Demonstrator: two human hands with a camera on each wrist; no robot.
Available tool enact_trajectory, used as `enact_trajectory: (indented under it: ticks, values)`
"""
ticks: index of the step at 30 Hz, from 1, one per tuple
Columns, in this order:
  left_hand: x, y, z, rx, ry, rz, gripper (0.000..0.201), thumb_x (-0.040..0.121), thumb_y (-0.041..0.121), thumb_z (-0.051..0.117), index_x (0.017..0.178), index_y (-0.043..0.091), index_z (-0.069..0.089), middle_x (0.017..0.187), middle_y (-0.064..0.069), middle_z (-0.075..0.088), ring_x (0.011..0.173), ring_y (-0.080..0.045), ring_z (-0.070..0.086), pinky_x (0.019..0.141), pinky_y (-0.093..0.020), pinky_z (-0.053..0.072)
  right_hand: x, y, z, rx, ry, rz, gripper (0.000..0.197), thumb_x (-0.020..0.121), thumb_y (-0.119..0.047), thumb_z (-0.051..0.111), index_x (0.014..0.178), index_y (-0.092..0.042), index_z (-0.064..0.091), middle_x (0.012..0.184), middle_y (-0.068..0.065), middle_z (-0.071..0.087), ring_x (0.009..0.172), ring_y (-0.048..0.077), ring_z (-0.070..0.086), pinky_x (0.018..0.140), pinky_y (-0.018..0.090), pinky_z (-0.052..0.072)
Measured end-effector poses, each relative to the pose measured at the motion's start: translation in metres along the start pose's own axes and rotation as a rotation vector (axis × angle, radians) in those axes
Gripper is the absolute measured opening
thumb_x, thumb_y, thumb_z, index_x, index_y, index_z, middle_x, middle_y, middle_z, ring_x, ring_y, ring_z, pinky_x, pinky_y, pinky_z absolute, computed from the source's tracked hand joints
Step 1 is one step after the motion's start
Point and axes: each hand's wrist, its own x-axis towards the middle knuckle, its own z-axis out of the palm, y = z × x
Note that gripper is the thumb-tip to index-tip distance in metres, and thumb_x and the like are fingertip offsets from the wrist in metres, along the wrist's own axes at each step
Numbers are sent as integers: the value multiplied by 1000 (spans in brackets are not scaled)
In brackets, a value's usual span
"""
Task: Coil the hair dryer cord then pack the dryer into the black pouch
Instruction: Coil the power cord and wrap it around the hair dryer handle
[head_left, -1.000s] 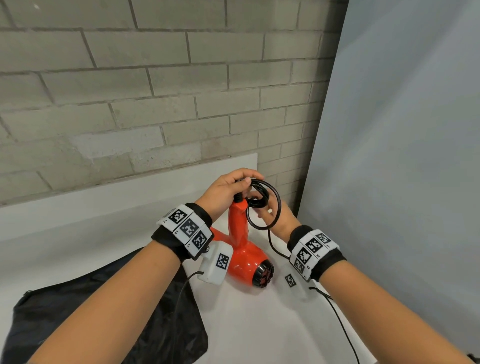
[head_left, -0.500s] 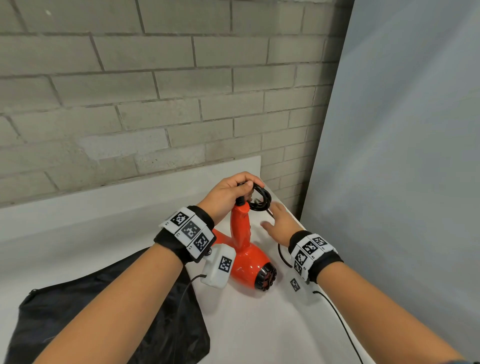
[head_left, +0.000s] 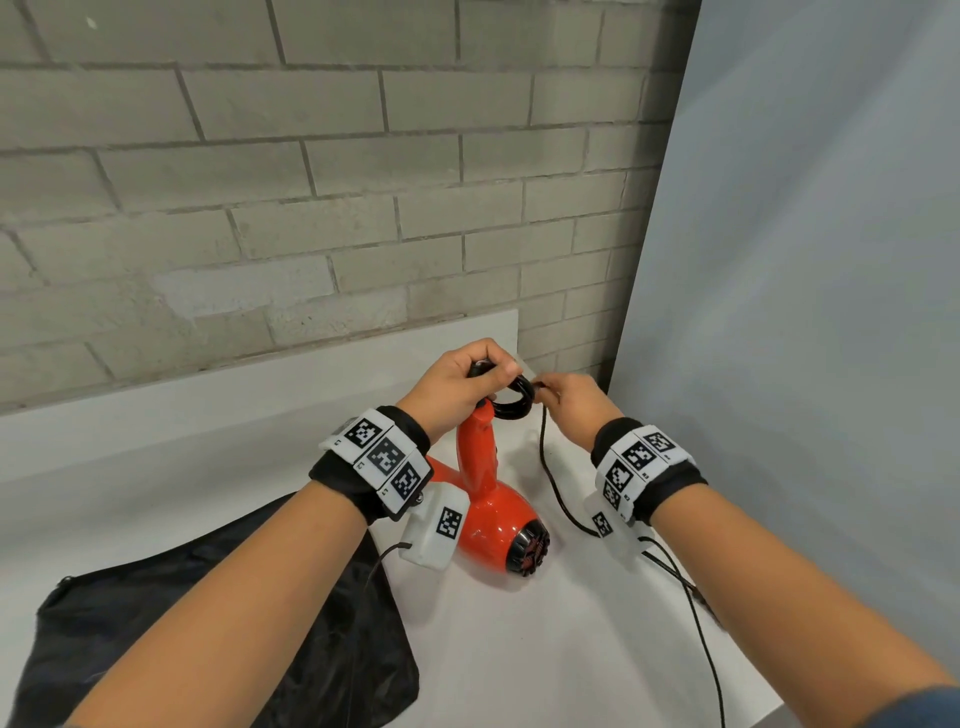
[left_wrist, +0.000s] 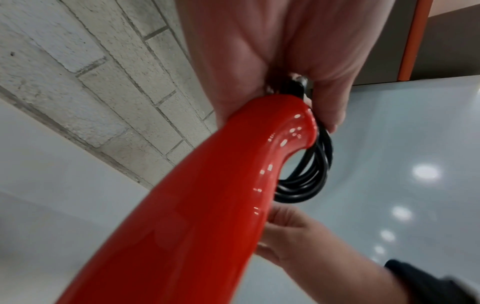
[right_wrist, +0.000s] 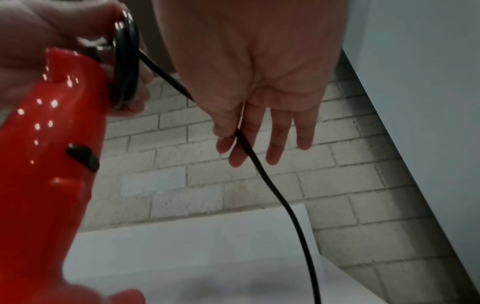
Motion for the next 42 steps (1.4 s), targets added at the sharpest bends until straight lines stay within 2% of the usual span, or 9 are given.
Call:
enact_trajectory:
  ticks: [4,7,12,15,22,29,33,39,42]
  values:
    - [-1,2,0,47,15,5,12,92,14,47,90,20,57,71,8,55,58,5,53,62,-8,44,-4,-12,-10,-9,-123,-199,26,94,-7,42,114,-7,60,105,3,62,96,9,52,85,19,35]
    - [-2,2,-2,58,18,-24,14,93,14,45,100,16,58,76,-1,48,65,-7,46,60,-6,43,-3,-13,-19,-52,-143,-212,25,96,-10,41,103,1,63,92,7,59,82,13,51,69,14,34]
    - [4,0,-5,101,-11,-89,18,93,18,47,104,22,60,75,6,50,69,-9,47,74,-18,43,0,-26,-38,-38,50,-116,28,98,-15,37,89,-3,60,66,-6,45,61,5,40,61,23,30]
    - [8,7,0,203,-86,-101,24,93,22,46,112,19,61,91,7,59,77,-7,52,78,-19,42,-1,-44,-48,-43,236,-155,30,98,-15,37,93,4,60,74,3,52,68,14,45,56,23,26]
    - [13,-3,-2,173,-4,-79,25,95,20,42,73,24,53,60,5,43,48,3,45,73,-25,41,-13,-74,-37,52,355,-303,25,95,-14,43,86,1,60,79,10,58,74,16,48,59,16,31]
    - [15,-7,-5,35,96,-82,25,96,17,37,75,18,51,60,1,36,43,1,39,53,-14,35,-45,-45,4,222,301,-323,10,90,-7,51,84,-2,57,70,-13,42,63,-1,43,62,9,36]
    - [14,-4,-7,-22,41,-106,22,95,12,39,78,14,51,56,2,46,43,1,42,45,-10,35,-47,-32,15,255,299,-348,6,86,-5,57,89,-3,62,80,-3,48,70,-9,47,68,5,38]
    - [18,9,-15,-71,13,-49,22,94,6,37,81,14,53,50,11,56,52,-2,52,60,-11,43,-38,-35,9,336,256,-292,6,87,-5,57,89,-9,58,124,-7,36,59,-1,48,70,3,40]
    - [18,12,-11,-214,21,-65,25,96,7,30,81,12,49,48,11,50,45,-5,44,55,-18,37,-32,-45,3,522,172,-323,15,88,4,51,84,-10,53,115,5,52,66,1,56,62,11,46]
